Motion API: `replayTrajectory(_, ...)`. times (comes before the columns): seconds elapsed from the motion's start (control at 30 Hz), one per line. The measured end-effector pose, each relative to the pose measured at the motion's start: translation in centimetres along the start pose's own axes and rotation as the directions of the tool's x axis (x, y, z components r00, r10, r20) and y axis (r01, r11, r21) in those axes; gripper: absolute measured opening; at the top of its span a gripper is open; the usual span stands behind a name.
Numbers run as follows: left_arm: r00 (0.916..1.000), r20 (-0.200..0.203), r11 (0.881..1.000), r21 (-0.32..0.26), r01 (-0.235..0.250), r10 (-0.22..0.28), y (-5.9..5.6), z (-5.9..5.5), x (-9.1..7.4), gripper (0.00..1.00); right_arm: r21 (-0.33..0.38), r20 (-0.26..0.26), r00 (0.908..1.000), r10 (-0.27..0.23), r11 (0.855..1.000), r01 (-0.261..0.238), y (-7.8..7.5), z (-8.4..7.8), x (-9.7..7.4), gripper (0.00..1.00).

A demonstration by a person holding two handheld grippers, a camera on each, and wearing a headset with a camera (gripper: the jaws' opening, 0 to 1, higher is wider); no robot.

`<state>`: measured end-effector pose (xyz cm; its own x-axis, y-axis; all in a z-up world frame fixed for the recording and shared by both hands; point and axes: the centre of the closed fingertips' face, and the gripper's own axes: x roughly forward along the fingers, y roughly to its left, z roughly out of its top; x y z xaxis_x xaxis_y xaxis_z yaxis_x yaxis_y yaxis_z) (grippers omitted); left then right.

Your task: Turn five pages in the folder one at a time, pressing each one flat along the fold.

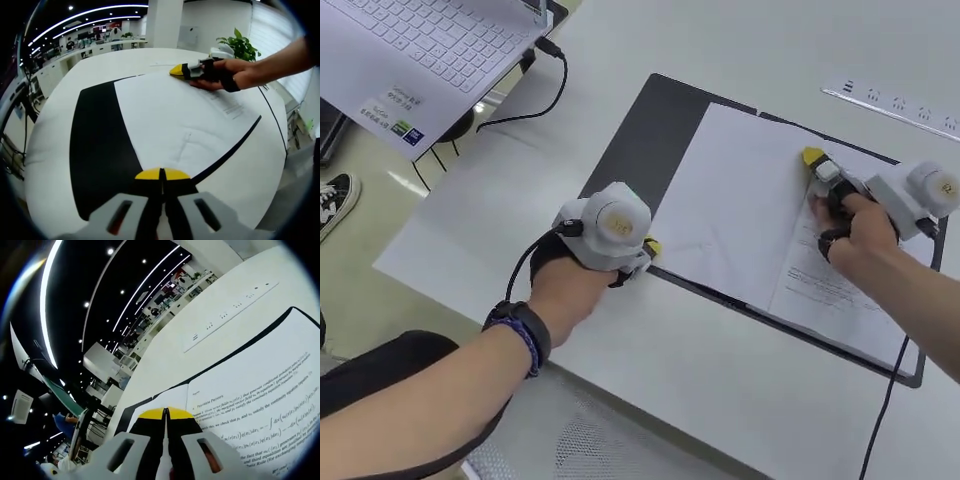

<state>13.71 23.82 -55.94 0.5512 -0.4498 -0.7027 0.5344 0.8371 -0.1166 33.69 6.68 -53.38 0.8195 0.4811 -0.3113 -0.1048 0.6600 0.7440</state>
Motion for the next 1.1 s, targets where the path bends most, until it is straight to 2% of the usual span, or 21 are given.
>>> replayTrajectory(0.33,0.9999,0.010,1.000,-0.011,-0.007,0.007,0.0,0.0,0.0,0.00,0.033,0.039,0.9988,-0.029,0.999,0.027,-1.8,1.5,2.7,0.00)
replayTrajectory(0.43,0.9999,0.011,1.000,-0.016,-0.010,0.010,-0.1,0.0,0.0,0.00,0.058,0.052,0.9982,-0.029,0.998,0.026,-2.2,1.6,2.8,0.00)
replayTrajectory(0.53,0.9998,0.015,1.000,-0.025,-0.011,0.011,0.0,0.0,-0.1,0.00,0.040,0.052,0.9984,-0.025,0.999,0.023,-2.1,1.4,2.7,0.00)
replayTrajectory(0.6,0.9998,0.017,0.999,-0.034,-0.011,0.012,0.0,0.0,-0.1,0.00,0.053,0.042,0.9991,-0.005,0.999,0.003,-2.0,1.0,2.2,0.00)
replayTrajectory(0.9,0.9996,0.020,0.999,-0.041,-0.021,0.022,0.0,0.0,-0.1,0.00,0.009,-0.007,0.9992,0.039,0.999,-0.039,-1.0,-1.5,-0.4,0.00)
replayTrajectory(0.97,0.9996,0.020,0.999,-0.042,-0.020,0.021,0.1,0.0,-0.1,0.00,0.035,-0.007,0.9991,0.042,0.999,-0.042,-0.8,-2.0,-1.0,0.00)
replayTrajectory(1.0,0.9996,0.020,0.999,-0.042,-0.019,0.020,0.0,0.0,-0.1,0.00,0.076,0.002,0.9992,0.040,0.996,-0.040,-0.7,-2.2,-1.5,0.00)
replayTrajectory(1.1,0.9995,0.021,0.999,-0.044,-0.023,0.024,0.0,0.0,-0.1,0.00,0.073,0.013,0.9990,0.044,0.996,-0.045,-0.6,-2.7,-2.8,0.00)
